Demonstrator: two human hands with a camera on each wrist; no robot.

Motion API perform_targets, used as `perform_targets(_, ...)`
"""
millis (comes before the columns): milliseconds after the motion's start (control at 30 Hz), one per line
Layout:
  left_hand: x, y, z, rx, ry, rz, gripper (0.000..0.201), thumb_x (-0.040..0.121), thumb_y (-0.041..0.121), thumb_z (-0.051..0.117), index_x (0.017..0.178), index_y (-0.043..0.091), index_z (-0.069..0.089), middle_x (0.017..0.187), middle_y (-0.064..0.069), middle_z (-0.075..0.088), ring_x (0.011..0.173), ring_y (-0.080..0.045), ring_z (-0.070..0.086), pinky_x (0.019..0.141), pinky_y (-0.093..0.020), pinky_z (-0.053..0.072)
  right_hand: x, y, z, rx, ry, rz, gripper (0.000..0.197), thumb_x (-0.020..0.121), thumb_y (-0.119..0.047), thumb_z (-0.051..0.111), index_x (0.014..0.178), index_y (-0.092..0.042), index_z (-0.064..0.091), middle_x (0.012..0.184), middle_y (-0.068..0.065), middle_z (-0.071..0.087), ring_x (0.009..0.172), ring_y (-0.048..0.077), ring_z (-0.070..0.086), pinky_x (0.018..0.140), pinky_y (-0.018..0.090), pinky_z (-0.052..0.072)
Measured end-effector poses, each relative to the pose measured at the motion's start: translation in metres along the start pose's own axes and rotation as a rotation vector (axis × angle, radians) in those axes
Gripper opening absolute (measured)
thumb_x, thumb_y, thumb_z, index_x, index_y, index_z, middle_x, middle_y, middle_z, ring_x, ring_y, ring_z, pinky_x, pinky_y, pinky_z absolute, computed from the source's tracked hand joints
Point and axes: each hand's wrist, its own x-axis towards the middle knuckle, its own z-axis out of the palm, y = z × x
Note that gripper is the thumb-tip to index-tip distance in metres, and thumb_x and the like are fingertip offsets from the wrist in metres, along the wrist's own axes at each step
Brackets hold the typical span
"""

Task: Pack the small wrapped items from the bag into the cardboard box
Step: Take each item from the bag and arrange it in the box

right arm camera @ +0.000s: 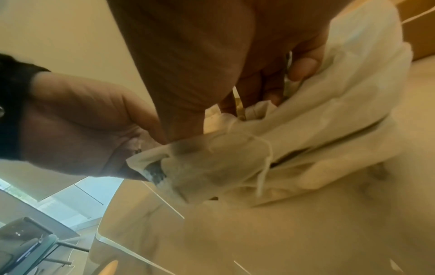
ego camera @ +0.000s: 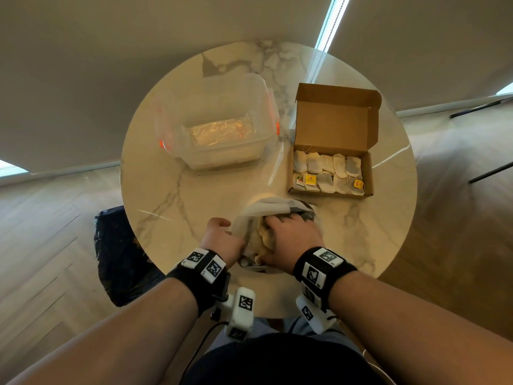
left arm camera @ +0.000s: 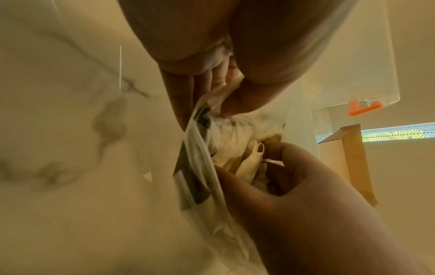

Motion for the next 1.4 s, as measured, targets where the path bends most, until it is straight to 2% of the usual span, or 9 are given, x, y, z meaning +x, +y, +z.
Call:
perform_targets(100, 0.012, -0.009, 0.002, -0.048, 0.0, -0.043, 0.034, 0.071, 0.03, 0.071, 0.102, 0.034, 0.057, 0.089, -0.007, 0.077, 0.081, -0.034, 0.076, 0.073, -0.056, 0.065, -0.004, 0.005, 0.003, 0.033, 0.085, 0.001, 0.075, 0.073, -0.072, 0.072, 0.134, -0.034, 0.053, 0.138, -0.004, 0.058, 0.129, 0.025, 0.049, 0.105, 0.044, 0.046)
perform_targets(267, 0.044, -0.036, 0.014, -0.084, -0.055, -0.046, 0.041, 0.062, 0.043, 0.071, 0.102, 0.039, 0.063, 0.094, -0.007, 0.079, 0.085, -0.036, 0.077, 0.077, -0.06, 0.064, -0.014, 0.007, 0.01, 0.034, 0.141, -0.022, 0.057, 0.081, -0.067, 0.066, 0.125, -0.031, 0.059, 0.126, -0.004, 0.062, 0.119, 0.023, 0.056, 0.098, 0.039, 0.046)
perform_targets(400, 0.004, -0.006, 0.012, -0.047, -0.12, 0.01, 0.07, 0.054, 0.04, 0.082, 0.118, 0.03, 0.055, 0.097, -0.005, 0.077, 0.084, -0.026, 0.077, 0.07, -0.038, 0.064, -0.012, 0.003, 0.016, 0.04, 0.059, 0.037, 0.061, 0.08, -0.065, 0.066, 0.13, -0.03, 0.057, 0.13, -0.001, 0.065, 0.123, 0.025, 0.057, 0.104, 0.042, 0.043)
perform_targets(467, -0.004, -0.002, 0.012, -0.004, -0.118, 0.056, 0.056, 0.067, 0.024, 0.078, 0.118, 0.029, 0.055, 0.094, -0.002, 0.077, 0.079, -0.021, 0.074, 0.058, -0.025, 0.057, -0.008, 0.0, 0.018, 0.081, 0.027, 0.029, 0.056, 0.082, -0.061, 0.069, 0.127, -0.03, 0.057, 0.125, 0.0, 0.068, 0.119, 0.026, 0.061, 0.101, 0.042, 0.045)
perform_targets(600, 0.002, -0.008, 0.016, -0.194, -0.096, 0.037, 0.061, 0.063, 0.009, 0.065, 0.121, 0.025, 0.059, 0.097, -0.011, 0.077, 0.085, -0.035, 0.076, 0.071, -0.058, 0.064, -0.004, 0.004, 0.02, 0.164, 0.025, 0.058, 0.044, 0.083, -0.055, 0.068, 0.118, -0.033, 0.054, 0.109, -0.001, 0.072, 0.105, 0.027, 0.068, 0.093, 0.039, 0.049)
perform_targets(800, -0.003, -0.003, 0.016, -0.304, -0.161, 0.059, 0.069, 0.059, 0.003, 0.059, 0.127, 0.017, 0.059, 0.106, -0.019, 0.074, 0.094, -0.04, 0.075, 0.076, -0.063, 0.063, -0.01, 0.013, 0.018, 0.441, 0.012, 0.153, 0.052, 0.078, -0.044, 0.077, 0.128, -0.039, 0.061, 0.114, -0.006, 0.073, 0.107, 0.021, 0.068, 0.093, 0.037, 0.057)
perform_targets(1100, 0.024, -0.016, 0.005, -0.051, -0.123, 0.14, 0.06, 0.055, 0.041, 0.07, 0.113, 0.032, 0.061, 0.098, 0.0, 0.079, 0.089, -0.027, 0.076, 0.082, -0.053, 0.064, -0.023, 0.038, -0.011, 0.589, 0.075, 0.076, 0.051, 0.081, -0.031, 0.081, 0.13, -0.036, 0.068, 0.116, -0.014, 0.071, 0.106, 0.009, 0.063, 0.088, 0.021, 0.044)
perform_targets(1300, -0.004, 0.012, -0.008, 0.083, -0.039, 0.272, 0.042, 0.084, 0.017, 0.077, 0.121, 0.02, 0.059, 0.104, 0.006, 0.069, 0.09, -0.014, 0.068, 0.073, -0.03, 0.056, -0.042, 0.052, -0.044, 0.723, 0.179, 0.014, 0.036, 0.079, -0.031, 0.085, 0.106, -0.048, 0.067, 0.092, -0.026, 0.068, 0.087, -0.009, 0.062, 0.078, 0.011, 0.046)
perform_targets(1400, -0.015, 0.027, -0.017, 0.113, 0.033, 0.395, 0.048, 0.083, 0.024, 0.077, 0.127, 0.026, 0.058, 0.126, 0.006, 0.058, 0.111, -0.012, 0.06, 0.09, -0.03, 0.052, -0.046, 0.06, -0.06, 0.903, 0.186, 0.016, 0.044, 0.073, -0.038, 0.086, 0.116, -0.037, 0.074, 0.101, -0.013, 0.077, 0.094, 0.002, 0.071, 0.088, 0.03, 0.06)
